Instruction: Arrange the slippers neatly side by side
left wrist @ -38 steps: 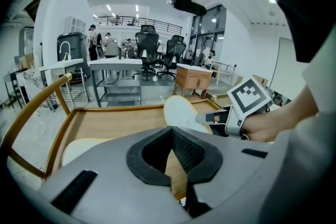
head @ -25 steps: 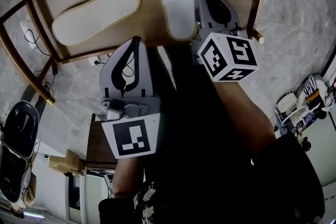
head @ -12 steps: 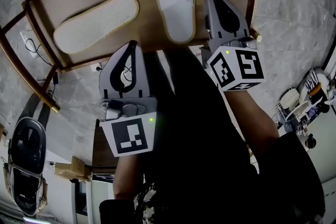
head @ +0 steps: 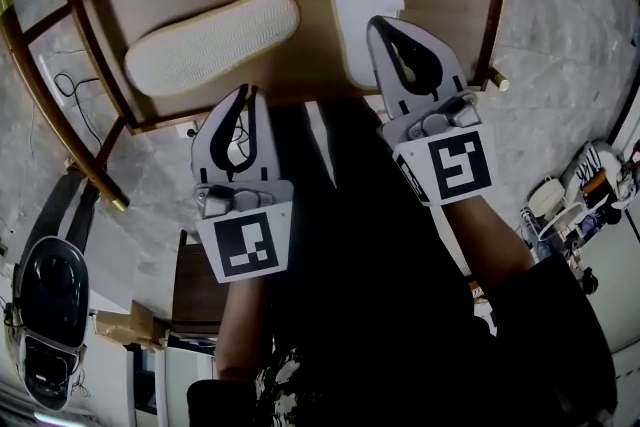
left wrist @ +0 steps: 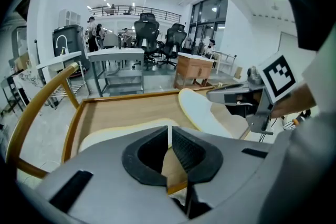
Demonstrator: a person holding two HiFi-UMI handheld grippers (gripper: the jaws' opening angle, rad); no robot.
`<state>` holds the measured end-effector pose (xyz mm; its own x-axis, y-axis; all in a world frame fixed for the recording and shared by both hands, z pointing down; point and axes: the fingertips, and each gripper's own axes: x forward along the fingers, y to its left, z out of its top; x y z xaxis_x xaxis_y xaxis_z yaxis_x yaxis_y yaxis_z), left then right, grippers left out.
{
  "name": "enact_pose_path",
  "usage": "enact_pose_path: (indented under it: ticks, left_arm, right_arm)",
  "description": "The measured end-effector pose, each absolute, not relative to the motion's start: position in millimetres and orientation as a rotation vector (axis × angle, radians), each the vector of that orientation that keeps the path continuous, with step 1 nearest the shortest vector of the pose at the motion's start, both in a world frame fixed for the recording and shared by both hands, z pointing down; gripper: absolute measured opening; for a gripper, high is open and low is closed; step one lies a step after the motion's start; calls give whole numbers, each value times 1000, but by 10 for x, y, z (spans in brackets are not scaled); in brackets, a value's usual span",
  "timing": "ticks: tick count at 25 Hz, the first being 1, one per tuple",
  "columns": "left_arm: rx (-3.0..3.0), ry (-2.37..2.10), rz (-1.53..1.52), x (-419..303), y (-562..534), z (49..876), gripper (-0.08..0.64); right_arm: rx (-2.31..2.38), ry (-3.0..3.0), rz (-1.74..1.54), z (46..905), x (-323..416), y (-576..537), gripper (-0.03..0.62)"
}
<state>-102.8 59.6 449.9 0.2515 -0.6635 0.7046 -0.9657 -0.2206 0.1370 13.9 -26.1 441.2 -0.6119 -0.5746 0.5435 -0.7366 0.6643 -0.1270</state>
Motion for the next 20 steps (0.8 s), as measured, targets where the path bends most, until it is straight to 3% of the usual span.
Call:
enact_pose_path:
  ticks: [3, 5, 20]
  left_arm:
    - [1924, -1491, 716, -1204, 664, 4589, 15]
    - [1891, -1496, 708, -1319, 690, 4652, 80]
    - [1642, -1614, 729, -2394, 908, 5029, 180]
  right_arm:
    - [910, -2435, 509, 4480, -220, -128, -2]
    - [857, -2430, 527, 4547, -403, -64, -2]
    - [593, -2239, 465, 5207, -1002, 164, -2]
